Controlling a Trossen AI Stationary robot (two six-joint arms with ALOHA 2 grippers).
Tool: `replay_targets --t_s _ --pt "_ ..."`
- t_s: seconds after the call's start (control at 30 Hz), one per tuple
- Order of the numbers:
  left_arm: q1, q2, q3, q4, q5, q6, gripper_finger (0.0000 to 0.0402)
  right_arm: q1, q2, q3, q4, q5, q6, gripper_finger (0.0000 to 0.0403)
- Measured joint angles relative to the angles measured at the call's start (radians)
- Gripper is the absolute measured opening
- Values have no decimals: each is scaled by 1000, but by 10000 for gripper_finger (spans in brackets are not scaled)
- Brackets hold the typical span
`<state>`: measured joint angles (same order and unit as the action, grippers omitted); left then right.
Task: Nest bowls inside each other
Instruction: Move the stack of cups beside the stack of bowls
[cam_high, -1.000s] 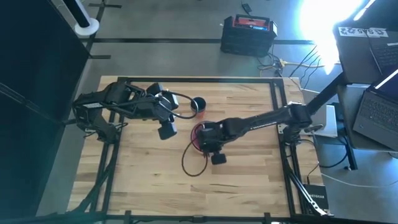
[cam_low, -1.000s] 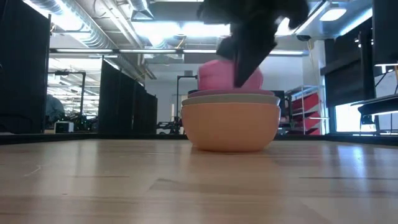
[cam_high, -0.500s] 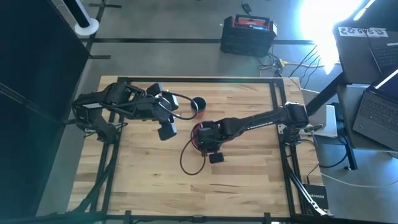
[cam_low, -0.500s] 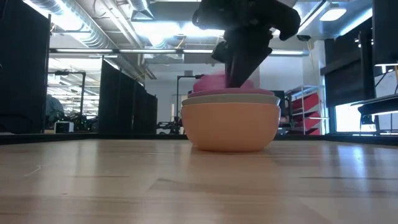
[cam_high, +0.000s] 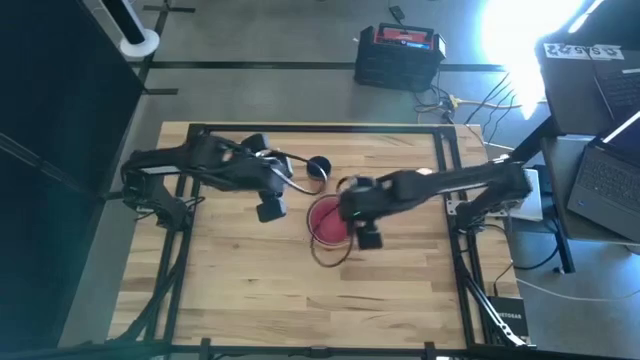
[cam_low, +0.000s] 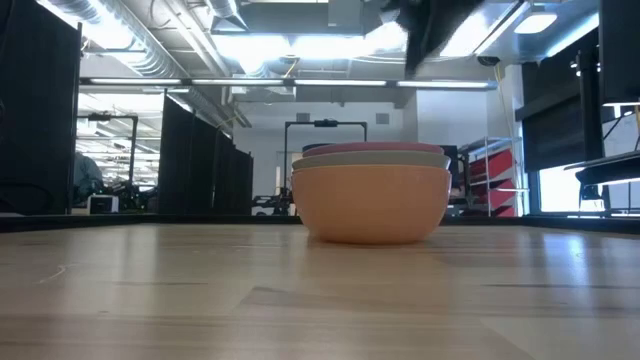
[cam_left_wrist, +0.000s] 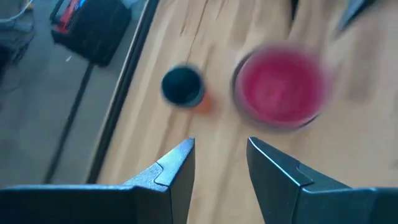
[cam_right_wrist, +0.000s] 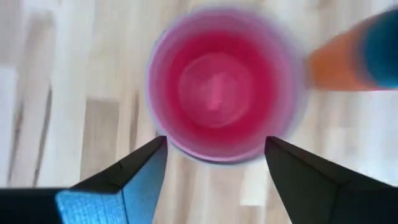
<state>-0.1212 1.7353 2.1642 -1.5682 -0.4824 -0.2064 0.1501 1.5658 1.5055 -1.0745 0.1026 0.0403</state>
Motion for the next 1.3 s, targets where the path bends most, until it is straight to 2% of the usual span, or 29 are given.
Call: replay_targets --t_s 0.07,0.17,0.57,0.7,0.97,1.13,1.3 --pt "53 1 -96 42 16 128 129 0 -96 0 8 23 32 253" --pt "153 2 -237 167 103 338 129 0 -216 1 22 51 73 249" --pt "469 53 -419 462 376 924 129 1 -488 2 -21 116 274 243" --pt "498 87 -421 474 436 1056 129 1 -496 2 -46 117 299 243" --pt "494 118 -421 608 495 1260 129 0 -491 1 -99 133 372 243" --pt "494 144 -439 560 507 1324 129 0 -490 1 -108 133 427 243" --pt "490 148 -454 556 508 1325 129 0 -490 1 -107 137 427 243"
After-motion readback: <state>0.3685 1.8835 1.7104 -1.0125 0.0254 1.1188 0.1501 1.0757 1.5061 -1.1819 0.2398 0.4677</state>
